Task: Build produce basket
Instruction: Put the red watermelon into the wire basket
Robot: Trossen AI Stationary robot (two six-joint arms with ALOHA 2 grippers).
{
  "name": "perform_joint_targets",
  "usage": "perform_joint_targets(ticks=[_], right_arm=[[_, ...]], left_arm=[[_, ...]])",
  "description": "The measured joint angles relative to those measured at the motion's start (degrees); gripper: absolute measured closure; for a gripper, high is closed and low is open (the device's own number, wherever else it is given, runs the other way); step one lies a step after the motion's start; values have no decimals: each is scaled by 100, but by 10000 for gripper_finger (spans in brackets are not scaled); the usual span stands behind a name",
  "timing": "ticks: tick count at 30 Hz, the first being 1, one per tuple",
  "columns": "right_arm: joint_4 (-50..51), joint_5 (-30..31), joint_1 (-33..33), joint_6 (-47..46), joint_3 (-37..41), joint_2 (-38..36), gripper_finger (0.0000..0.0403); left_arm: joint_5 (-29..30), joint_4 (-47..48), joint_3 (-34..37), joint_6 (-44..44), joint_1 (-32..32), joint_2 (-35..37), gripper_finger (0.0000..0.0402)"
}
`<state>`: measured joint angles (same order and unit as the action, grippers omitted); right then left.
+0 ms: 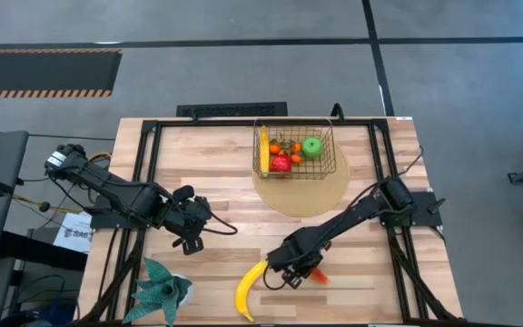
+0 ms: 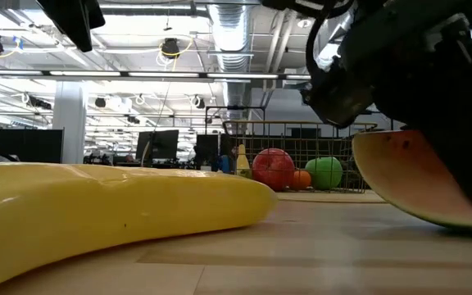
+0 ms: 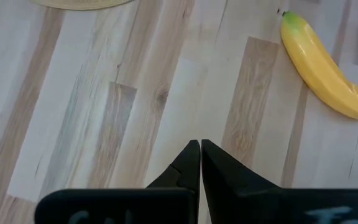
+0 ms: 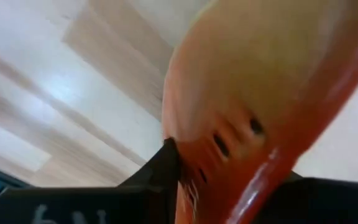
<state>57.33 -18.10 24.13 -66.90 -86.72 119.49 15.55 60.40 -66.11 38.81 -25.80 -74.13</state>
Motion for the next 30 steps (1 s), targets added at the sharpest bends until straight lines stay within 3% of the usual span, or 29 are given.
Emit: perform_joint_targets(ticks=[8,15,20,25,30], right_arm=[[299,683,-191,64,-120,-724,288],[1957,2418,-760,239,-843,-2089,288],[2133,3427,-1680,976,-1131,-3099,288],[1760,3473,-2968,2274,-1132,-3534,288],[1232,2823,-4201,3670,-1129,-3300,288]], left_arm=[[33,-11,0,0,2,0,401],[35,-169,0,0,2,-2,401],[138,-208,0,1,2,-2,401],[186,-212,-2,177,49,-2,401],[245,-224,-2,329,201,-2,402]])
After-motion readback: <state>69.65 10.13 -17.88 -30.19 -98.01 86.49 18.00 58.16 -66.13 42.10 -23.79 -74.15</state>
